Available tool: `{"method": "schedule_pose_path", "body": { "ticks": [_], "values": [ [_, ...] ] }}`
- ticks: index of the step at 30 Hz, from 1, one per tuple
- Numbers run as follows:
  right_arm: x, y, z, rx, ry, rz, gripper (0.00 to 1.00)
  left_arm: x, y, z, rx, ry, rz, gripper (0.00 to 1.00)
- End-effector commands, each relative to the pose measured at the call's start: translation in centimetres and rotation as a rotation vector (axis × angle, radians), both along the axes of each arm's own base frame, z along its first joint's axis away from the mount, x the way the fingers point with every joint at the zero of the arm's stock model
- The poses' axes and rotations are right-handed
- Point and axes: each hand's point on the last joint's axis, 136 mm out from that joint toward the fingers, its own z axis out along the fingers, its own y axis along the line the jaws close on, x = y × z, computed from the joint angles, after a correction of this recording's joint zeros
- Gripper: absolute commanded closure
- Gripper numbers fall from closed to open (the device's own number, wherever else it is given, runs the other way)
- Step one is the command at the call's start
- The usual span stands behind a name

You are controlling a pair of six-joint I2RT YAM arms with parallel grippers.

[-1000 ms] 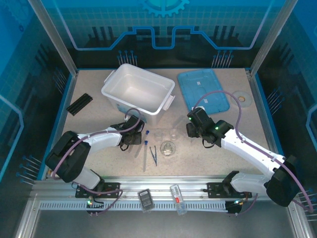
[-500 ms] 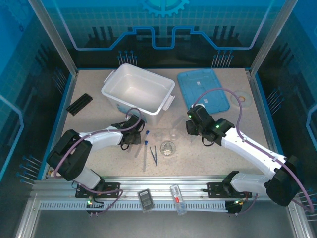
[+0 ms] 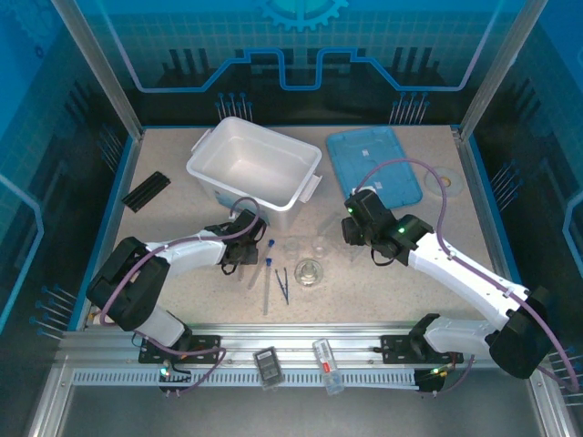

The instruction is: Organize the chemistry lab equipment

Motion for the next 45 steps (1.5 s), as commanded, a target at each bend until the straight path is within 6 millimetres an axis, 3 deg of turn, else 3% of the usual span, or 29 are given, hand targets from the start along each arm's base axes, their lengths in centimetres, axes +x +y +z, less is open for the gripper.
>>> {"method": "schedule_pose_path", "body": {
  "ticks": [1,12,22,32,41,45],
  "values": [
    [0.1,0.4,1.1,0.005,-0.019,0.015,0.51,0.5,-1.0,1.1,-0.033,-0.01,-0.038,0.83],
    [-0.2,1.2,1.4,0.053,-0.012,0.049,0.51,0.2,-0.3,3.4,-0.034,-0.083,-0.046,0.88],
    [-1.7,6.6,3.9,0.306,0.116,0.302,0.51,-0.8,-1.2,9.9,-0.123,-0.317,-0.175,0.88],
    [-2.9,10.4,5.7,0.562,0.238,0.461,0.51,-2.9,-5.8,13.8,-0.187,-0.423,-0.389,0.87],
    [-3.0,11.2,6.3,0.687,0.286,0.512,0.49,-4.5,-10.6,15.9,-0.201,-0.478,-0.597,0.87],
    [-3.2,11.6,5.7,0.713,0.315,0.524,0.42,-5.1,-12.6,16.5,-0.215,-0.486,-0.676,0.86]
  ]
}}
